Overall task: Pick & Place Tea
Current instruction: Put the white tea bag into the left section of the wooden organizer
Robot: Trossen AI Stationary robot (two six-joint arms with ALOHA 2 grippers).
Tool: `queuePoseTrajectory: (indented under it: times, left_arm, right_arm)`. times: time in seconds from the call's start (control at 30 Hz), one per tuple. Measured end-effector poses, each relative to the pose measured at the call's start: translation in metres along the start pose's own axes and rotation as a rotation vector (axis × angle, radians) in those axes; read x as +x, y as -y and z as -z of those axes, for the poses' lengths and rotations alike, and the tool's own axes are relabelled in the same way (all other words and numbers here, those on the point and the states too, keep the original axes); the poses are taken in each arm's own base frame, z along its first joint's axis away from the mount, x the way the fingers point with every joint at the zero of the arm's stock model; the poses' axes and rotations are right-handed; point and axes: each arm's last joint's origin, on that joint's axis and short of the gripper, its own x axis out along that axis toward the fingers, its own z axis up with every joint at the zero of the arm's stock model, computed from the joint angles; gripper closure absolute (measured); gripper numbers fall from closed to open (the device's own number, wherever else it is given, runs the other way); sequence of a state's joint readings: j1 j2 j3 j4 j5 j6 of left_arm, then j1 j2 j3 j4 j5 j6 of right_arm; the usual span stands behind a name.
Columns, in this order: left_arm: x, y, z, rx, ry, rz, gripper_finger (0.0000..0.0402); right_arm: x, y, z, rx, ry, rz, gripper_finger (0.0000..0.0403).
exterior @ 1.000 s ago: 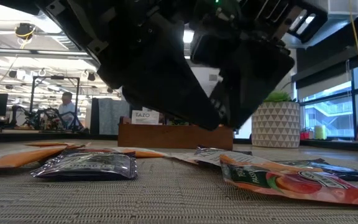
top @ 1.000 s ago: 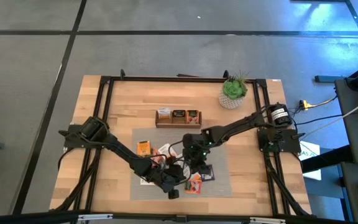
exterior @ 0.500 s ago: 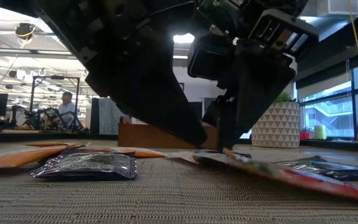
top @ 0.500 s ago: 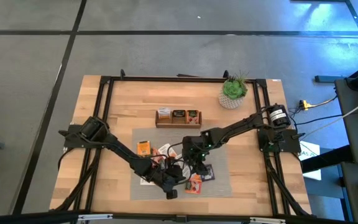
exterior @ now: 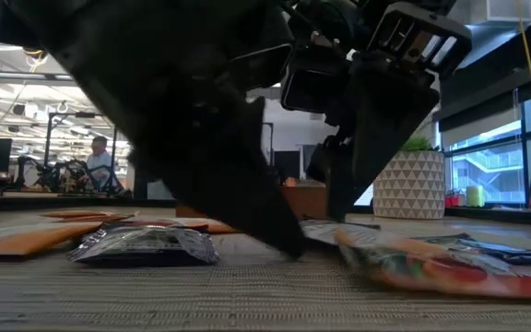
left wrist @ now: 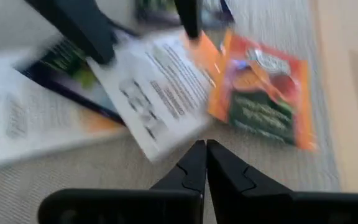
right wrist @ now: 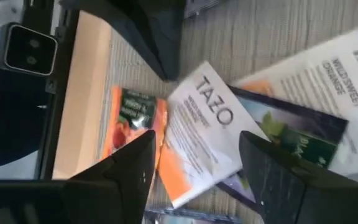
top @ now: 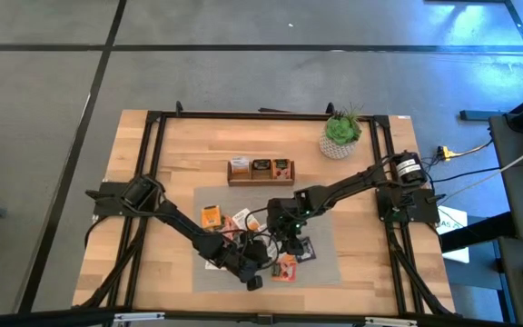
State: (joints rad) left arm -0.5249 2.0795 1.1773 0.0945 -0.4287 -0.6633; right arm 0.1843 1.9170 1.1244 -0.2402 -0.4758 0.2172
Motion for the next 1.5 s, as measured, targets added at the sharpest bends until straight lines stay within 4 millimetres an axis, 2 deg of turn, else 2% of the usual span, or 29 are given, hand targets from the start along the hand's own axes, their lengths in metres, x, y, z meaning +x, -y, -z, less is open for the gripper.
queuePoseTrajectory:
  times: [0.23, 0.57, 0.73, 0.93, 1.13, 1.5]
  left_arm:
    - [-0.002, 0.006, -0.008, -0.023, 0.102, 0.018, 0.0393]
    - [0.004, -0.008, -0.007, -0.026, 0.038, -0.044, 0.039]
    - [0.013, -0.013, -0.003, -0.036, 0.031, -0.064, 0.0389]
    - [0.024, -0.013, 0.0, -0.096, 0.067, -0.038, 0.039]
    - [0.026, -0.013, 0.001, -0.098, 0.069, -0.03, 0.0389]
    - [0.026, -0.014, 0.002, -0.069, 0.062, -0.038, 0.0392]
  right_arm:
    - [-0.003, 0.004, 0.001, -0.004, -0.008, 0.022, 0.017]
    - [-0.004, 0.007, 0.006, 0.069, -0.061, 0.038, 0.017]
    - [-0.008, 0.011, 0.007, 0.085, -0.071, 0.047, 0.017]
    - [-0.02, 0.012, 0.003, 0.121, -0.046, 0.041, 0.017]
    - [-0.019, 0.015, 0.011, 0.189, -0.12, 0.025, 0.017]
    - [-0.017, 0.014, 0.009, 0.174, -0.106, -0.006, 0.017]
